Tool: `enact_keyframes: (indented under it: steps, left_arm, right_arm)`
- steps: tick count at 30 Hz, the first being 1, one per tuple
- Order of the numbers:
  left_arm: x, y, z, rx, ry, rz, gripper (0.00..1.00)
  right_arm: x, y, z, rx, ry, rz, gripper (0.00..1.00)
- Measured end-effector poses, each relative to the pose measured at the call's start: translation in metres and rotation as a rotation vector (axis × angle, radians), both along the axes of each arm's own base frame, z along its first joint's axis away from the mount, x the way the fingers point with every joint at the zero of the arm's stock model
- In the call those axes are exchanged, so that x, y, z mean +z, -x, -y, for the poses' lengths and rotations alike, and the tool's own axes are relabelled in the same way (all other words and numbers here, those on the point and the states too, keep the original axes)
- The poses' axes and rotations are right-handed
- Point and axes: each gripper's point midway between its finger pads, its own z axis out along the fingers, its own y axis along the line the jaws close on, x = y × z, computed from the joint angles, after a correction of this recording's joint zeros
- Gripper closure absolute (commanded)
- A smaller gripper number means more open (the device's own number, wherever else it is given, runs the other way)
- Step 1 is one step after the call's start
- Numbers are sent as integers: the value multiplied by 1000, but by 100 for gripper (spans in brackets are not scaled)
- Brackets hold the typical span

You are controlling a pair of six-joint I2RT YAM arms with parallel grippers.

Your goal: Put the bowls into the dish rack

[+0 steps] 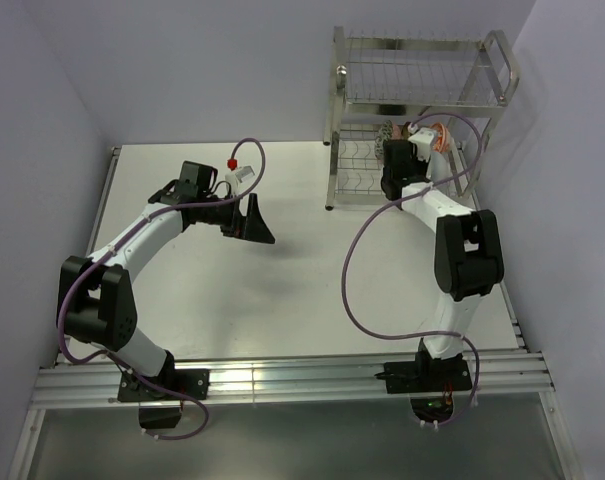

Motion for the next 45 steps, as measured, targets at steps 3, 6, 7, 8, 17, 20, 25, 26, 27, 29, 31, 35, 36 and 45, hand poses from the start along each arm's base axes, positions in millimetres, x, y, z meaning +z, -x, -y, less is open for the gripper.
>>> enact_keyframes:
  steps: [3, 6, 7, 8, 17, 20, 25, 26, 27, 29, 31, 35, 36, 45]
  left_arm:
    - [0, 0, 0, -1, -2, 4, 1]
    - [-1, -1, -1, 0, -7, 9, 1]
    - [-1, -2, -2, 2, -9, 12, 0]
    - [-2, -2, -2, 3, -10, 13, 1]
    - [-5, -4, -5, 17, -29, 14, 1]
    - [-6, -4, -7, 22, -40, 14, 0]
    - [-9, -6, -8, 31, -52, 14, 1]
    - [-10, -7, -8, 32, -54, 12, 0]
    - [-11, -7, -8, 33, -56, 11, 1]
    - [-11, -7, -9, 35, -58, 11, 0]
    - [-11, -7, -9, 35, -59, 11, 0]
    - [-12, -9, -10, 41, -65, 13, 1]
    - [-12, -9, -10, 43, -66, 14, 0]
    - [-15, -10, -14, 53, -74, 14, 0]
  right_arm:
    - [-1, -3, 0, 2, 9, 4, 100]
    - [-4, -6, 2, -3, 26, 2, 100]
    - [-5, -8, 3, -8, 34, 0, 100]
    - [-7, -10, 4, -15, 40, 0, 100]
    - [-7, -21, 15, -79, 135, 2, 100]
    - [-4, -20, 18, -91, 183, -15, 100]
    - [-1, -25, 19, -96, 251, -37, 100]
    - [0, -26, 19, -96, 261, -39, 100]
    - [1, -26, 18, -93, 276, -45, 100]
    - [3, -27, 16, -91, 303, -49, 100]
    - [5, -28, 11, -86, 332, -55, 100]
    - [7, -32, 1, -67, 373, -63, 100]
    - [7, -33, -1, -61, 386, -68, 100]
    - [13, -42, -10, -48, 517, -82, 100]
